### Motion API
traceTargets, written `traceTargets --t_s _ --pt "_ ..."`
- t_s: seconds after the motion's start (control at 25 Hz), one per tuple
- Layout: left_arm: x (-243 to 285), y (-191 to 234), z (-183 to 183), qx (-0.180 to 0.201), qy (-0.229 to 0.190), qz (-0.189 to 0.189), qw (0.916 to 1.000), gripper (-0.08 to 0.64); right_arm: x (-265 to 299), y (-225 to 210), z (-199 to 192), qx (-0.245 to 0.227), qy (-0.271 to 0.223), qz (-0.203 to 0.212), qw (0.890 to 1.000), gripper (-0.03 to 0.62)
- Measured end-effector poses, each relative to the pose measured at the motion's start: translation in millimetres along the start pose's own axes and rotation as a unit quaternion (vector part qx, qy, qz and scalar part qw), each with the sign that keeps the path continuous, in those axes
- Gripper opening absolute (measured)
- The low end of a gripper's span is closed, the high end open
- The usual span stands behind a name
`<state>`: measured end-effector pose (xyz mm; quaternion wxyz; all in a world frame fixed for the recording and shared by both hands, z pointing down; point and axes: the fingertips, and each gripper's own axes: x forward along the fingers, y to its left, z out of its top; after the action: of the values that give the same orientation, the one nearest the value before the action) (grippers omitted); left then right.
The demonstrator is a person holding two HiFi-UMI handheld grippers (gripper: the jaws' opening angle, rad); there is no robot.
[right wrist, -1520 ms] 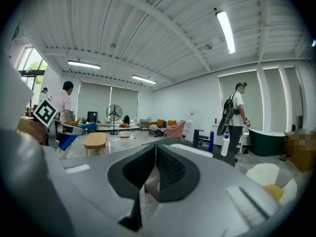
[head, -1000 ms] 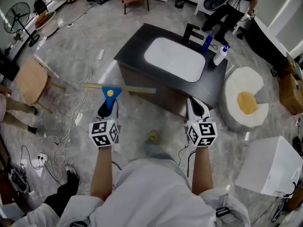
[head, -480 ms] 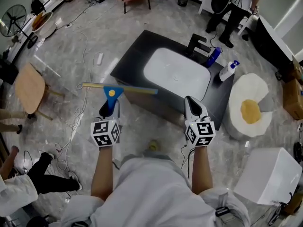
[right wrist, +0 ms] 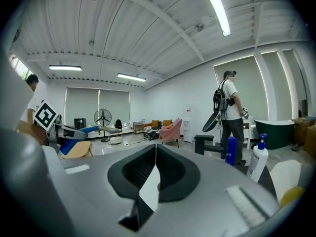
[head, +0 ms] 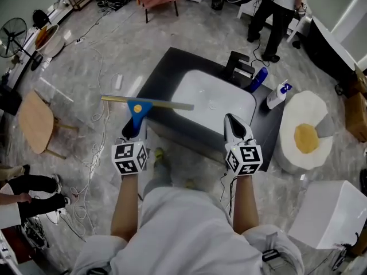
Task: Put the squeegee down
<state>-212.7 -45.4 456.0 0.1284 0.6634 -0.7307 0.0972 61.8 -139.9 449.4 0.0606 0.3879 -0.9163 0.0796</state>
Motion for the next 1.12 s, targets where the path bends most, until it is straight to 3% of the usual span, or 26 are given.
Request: traceTargets --t_s 0.32,0.8,1.12 --pt "94 29 22 0.003 0.0 -0.041 0.9992 0.13 69 -24 13 0.001 -0.01 -0.048 0.999 0.009" --pt "242 100 56 -0.002 0.031 -0.117 0.9926 0.13 192 -29 31 0.015 0.014 -0.12 0.993 0.009" --pt "309 105 64 0.001 0.047 -0.168 0.9847 0.13 227 -38 32 0.018 0.027 -0.167 0.985 0.009"
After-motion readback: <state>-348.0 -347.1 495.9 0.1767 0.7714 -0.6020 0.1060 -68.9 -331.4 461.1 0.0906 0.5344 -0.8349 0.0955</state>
